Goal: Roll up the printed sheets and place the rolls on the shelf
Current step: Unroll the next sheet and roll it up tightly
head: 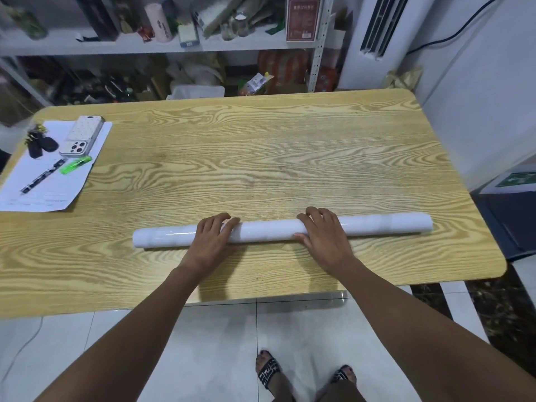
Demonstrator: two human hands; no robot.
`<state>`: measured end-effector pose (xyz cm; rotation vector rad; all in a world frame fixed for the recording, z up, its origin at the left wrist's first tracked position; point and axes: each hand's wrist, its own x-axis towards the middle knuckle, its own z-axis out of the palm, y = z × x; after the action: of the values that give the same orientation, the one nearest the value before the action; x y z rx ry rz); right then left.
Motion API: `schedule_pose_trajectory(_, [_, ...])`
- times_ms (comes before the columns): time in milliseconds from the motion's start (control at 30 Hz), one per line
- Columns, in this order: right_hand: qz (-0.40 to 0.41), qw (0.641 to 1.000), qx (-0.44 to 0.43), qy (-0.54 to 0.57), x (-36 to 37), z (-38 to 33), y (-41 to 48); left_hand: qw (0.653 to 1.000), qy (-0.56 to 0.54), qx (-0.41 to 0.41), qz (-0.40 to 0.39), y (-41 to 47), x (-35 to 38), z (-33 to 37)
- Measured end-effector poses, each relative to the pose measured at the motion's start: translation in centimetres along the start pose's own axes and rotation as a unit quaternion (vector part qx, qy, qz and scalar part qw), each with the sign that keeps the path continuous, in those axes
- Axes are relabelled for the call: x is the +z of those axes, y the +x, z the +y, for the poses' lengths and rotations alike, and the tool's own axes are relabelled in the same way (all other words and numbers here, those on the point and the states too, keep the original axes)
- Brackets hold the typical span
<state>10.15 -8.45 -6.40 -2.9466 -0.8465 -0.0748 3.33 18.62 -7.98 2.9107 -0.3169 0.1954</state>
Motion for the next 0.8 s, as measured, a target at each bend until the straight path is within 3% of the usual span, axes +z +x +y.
schedule_pose_trajectory(433, [-0.035,0.999,0.009,0.024,-0.2,0.1,1.3,1.0,0.002,0.012,0.006,1.2,-0.1,-1.5])
schedule_pose_trajectory(633, [-0.069,0.997,-0.037,0.013,-0.1,1.1,2.6,0.996,-0.048,0.007,-0.073,2.1,-0.3,-3.3])
schedule_pose_trajectory(800, [-0.065,0.997,-0.047,0.017,-0.1,1.5,3.8,0.997,-0.029,0.019,-0.073,2.9,-0.7,-4.2])
